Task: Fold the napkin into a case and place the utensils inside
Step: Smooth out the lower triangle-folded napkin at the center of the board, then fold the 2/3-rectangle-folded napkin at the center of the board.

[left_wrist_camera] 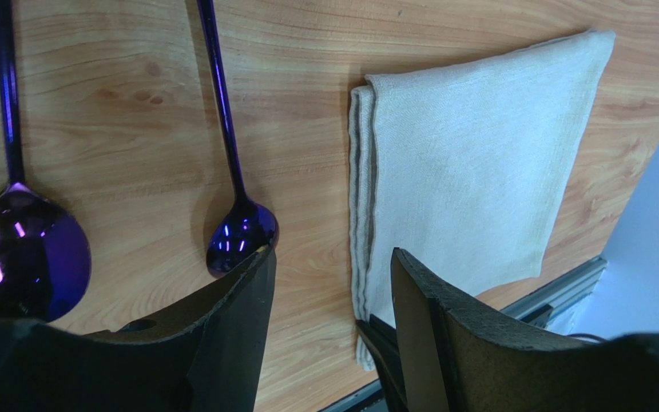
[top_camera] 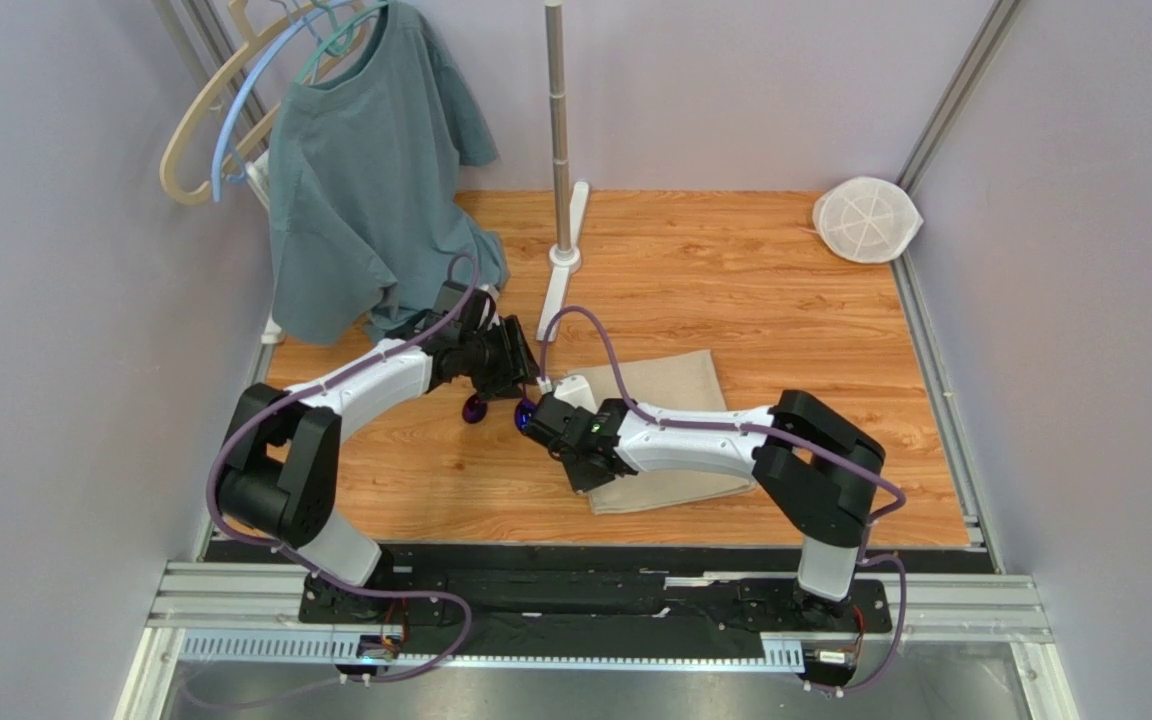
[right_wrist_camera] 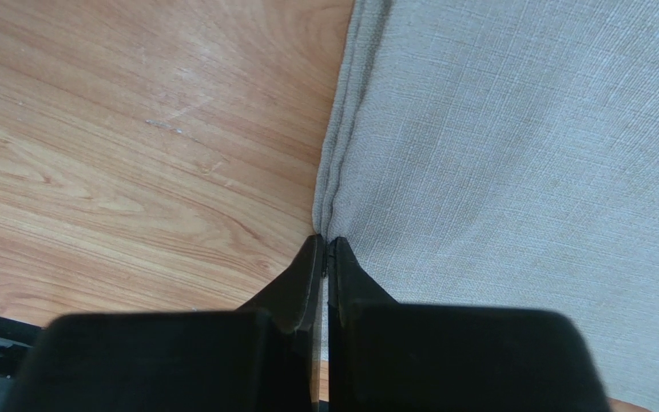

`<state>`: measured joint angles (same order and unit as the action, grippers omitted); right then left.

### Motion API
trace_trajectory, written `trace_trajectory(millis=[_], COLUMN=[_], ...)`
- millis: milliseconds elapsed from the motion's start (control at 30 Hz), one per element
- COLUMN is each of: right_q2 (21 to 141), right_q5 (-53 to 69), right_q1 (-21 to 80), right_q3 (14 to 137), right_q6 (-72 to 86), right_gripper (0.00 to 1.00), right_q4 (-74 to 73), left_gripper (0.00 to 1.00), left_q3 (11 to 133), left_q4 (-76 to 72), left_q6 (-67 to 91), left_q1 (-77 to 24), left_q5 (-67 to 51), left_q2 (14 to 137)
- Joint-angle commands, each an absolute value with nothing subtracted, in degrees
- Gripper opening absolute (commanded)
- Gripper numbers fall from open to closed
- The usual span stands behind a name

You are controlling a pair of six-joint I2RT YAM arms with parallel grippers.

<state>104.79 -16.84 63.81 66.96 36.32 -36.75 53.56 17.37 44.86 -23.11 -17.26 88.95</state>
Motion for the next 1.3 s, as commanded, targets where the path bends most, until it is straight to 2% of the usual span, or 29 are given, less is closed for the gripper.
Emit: trace_trajectory(millis=[0, 533, 1000, 1267], right_q2=[99.94, 87.01, 84.11, 82.97], right_q5=[-13.37, 3.33, 7.47, 10.81], right_q1=[60.03, 51.42, 48.96, 47.29], right_q3=[61.44, 53.18, 49.66, 47.9], right_q6=[37.09, 38.32, 38.76, 39.11], right_gripper=[0.0, 0.0, 0.0, 0.0], right_q4=[-31.21, -21.72, -17.93, -15.12], left_gripper=[0.61, 0.61, 0.64, 0.57], left_q3=[56.68, 55.37, 59.41, 61.69], left_q4=[13.45, 6.07, 5.1, 6.5], left_q6=[45.44, 47.89, 51.51, 50.71], left_q1=[-23.2, -27.33, -29.62, -30.15], left_q5=[-20.91, -26.1, -27.07, -23.74], left_q2=[91.14, 95.62, 104.41, 105.56])
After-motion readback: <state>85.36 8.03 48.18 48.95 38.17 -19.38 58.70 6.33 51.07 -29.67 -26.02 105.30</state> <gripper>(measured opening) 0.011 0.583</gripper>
